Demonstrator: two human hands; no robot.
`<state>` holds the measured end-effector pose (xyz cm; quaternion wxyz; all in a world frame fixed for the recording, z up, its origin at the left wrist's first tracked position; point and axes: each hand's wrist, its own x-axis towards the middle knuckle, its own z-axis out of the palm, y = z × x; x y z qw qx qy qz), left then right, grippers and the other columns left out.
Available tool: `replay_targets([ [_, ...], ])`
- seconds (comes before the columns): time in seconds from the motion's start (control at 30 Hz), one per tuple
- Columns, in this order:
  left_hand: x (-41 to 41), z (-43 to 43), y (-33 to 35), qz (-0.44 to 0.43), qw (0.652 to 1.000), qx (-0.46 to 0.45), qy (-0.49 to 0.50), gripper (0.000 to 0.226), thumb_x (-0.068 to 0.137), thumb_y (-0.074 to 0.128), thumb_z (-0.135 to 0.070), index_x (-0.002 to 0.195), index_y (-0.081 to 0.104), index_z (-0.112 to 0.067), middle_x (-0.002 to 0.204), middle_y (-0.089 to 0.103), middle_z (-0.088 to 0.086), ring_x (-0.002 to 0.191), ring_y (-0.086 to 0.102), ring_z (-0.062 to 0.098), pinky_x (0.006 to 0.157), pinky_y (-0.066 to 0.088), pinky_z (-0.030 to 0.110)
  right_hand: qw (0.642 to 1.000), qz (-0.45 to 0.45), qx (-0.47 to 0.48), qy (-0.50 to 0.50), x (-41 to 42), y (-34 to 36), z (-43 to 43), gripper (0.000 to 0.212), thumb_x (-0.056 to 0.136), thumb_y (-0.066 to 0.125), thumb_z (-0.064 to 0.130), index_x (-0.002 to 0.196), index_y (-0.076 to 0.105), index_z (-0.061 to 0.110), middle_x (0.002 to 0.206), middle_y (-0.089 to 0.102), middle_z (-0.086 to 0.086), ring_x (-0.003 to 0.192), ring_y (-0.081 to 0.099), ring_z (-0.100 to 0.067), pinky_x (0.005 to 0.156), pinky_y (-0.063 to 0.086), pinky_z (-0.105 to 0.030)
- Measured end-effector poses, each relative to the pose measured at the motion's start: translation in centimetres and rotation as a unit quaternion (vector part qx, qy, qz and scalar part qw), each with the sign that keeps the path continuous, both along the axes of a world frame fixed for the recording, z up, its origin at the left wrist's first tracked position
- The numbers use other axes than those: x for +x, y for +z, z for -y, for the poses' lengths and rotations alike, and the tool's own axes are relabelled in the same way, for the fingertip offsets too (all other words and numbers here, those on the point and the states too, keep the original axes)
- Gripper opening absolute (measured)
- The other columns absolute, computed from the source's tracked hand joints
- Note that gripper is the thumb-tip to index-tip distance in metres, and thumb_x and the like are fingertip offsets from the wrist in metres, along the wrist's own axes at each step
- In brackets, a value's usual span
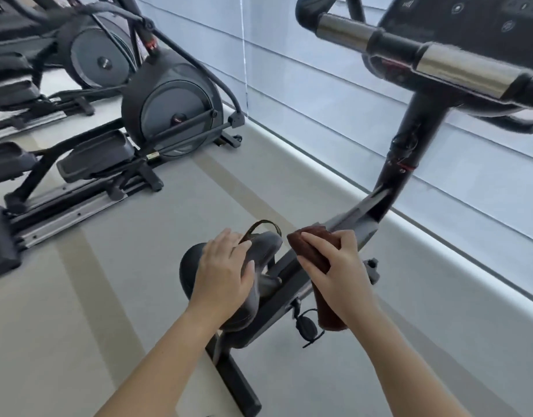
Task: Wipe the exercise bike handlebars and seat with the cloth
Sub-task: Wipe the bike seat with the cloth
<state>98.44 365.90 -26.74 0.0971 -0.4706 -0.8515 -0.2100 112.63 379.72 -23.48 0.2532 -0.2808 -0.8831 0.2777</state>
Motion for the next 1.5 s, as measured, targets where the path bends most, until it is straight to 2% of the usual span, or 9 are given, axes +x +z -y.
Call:
replay_targets([
  [0.17,-3.9,4.4,-3.1,0.053,0.996,-0.075,-0.016,0.045,0.080,0.041,-0.034,0.105,0.064,-0.004,0.117,0.060,0.016,0.114,0.053,0.035,0.093,0.043,0.053,0.999,0.024,-0.039,-0.001,-3.7,-4.8,5.2,0.038,0.080,0.068,0.028,0.117,0.061,0.027,0.102,0.039,0.001,0.089,0.050,-0.019,0.078,0.048,-0.030],
  [0.47,-8.7,5.9,-7.0,0.055,0.983,-0.143,-0.103,0.066,0.080,0.040,-0.054,0.124,0.054,-0.008,0.134,0.049,0.014,0.127,0.042,0.034,0.098,0.034,0.054,0.991,0.012,-0.075,-0.112,-8.5,-11.0,11.3,0.035,0.082,0.067,0.024,0.117,0.061,0.023,0.103,0.043,-0.002,0.094,0.049,-0.022,0.082,0.045,-0.032],
  [0.8,-12.1,4.6,-7.3,0.055,0.950,-0.221,-0.213,0.110,0.058,0.026,-0.083,0.145,0.020,-0.016,0.154,0.013,0.003,0.142,0.002,0.023,0.112,0.001,0.042,0.973,0.026,-0.102,-0.206,-14.3,-12.0,1.5,0.036,0.087,0.060,0.028,0.122,0.058,0.019,0.119,0.041,-0.014,0.108,0.041,-0.034,0.096,0.031,-0.031],
  [0.93,-12.0,3.7,-7.1,0.042,0.933,-0.258,-0.247,0.116,0.052,0.023,-0.085,0.147,0.010,-0.019,0.156,0.004,0.001,0.141,-0.006,0.020,0.111,-0.006,0.037,0.976,0.004,-0.156,-0.155,-11.8,-11.9,3.7,0.034,0.084,0.064,0.026,0.118,0.061,0.025,0.110,0.041,-0.005,0.102,0.047,-0.021,0.092,0.032,-0.017],
  [1.03,-11.6,3.5,-7.2,0.046,0.918,-0.291,-0.265,0.118,0.055,0.041,-0.085,0.147,0.003,-0.021,0.155,-0.004,-0.002,0.141,-0.011,0.016,0.111,-0.009,0.039,0.976,-0.029,-0.191,-0.104,-8.1,-12.5,8.6,0.032,0.082,0.066,0.021,0.113,0.064,0.027,0.104,0.046,-0.002,0.095,0.049,-0.011,0.082,0.029,0.001],
  [1.1,-11.5,3.4,-7.3,0.050,0.912,-0.308,-0.265,0.120,0.055,0.048,-0.083,0.147,0.000,-0.022,0.154,-0.008,-0.004,0.140,-0.013,0.014,0.110,-0.012,0.040,0.971,-0.049,-0.208,-0.110,-7.2,-13.1,9.6,0.031,0.082,0.067,0.020,0.112,0.064,0.026,0.103,0.048,-0.002,0.096,0.050,-0.009,0.083,0.029,0.002],
  [1.2,-11.4,3.2,-7.2,0.044,0.913,-0.315,-0.256,0.125,0.044,0.032,-0.087,0.147,0.001,-0.023,0.155,-0.005,-0.001,0.140,-0.013,0.014,0.111,-0.010,0.043,0.951,-0.093,-0.243,-0.170,-8.7,-13.6,7.1,0.033,0.083,0.066,0.021,0.115,0.063,0.024,0.106,0.047,-0.001,0.096,0.048,-0.004,0.082,0.028,0.004],
  [1.3,-11.1,3.2,-7.1,0.069,0.916,-0.314,-0.240,0.125,0.043,0.035,-0.086,0.147,0.005,-0.024,0.155,-0.004,-0.004,0.139,-0.012,0.009,0.112,-0.009,0.042,0.927,-0.139,-0.280,-0.209,-11.2,-13.8,3.2,0.035,0.086,0.062,0.024,0.120,0.058,0.024,0.109,0.041,0.000,0.094,0.044,0.011,0.082,0.026,0.006],
  [1.5,-11.0,3.0,-6.9,0.099,0.922,-0.301,-0.224,0.123,0.042,0.045,-0.085,0.144,0.023,-0.022,0.154,0.012,-0.003,0.140,0.005,0.015,0.113,0.008,0.050,0.920,-0.123,-0.354,-0.120,-8.3,-14.3,5.4,0.032,0.085,0.063,0.022,0.114,0.057,0.036,0.106,0.048,0.004,0.097,0.047,0.010,0.081,0.031,0.002],
])
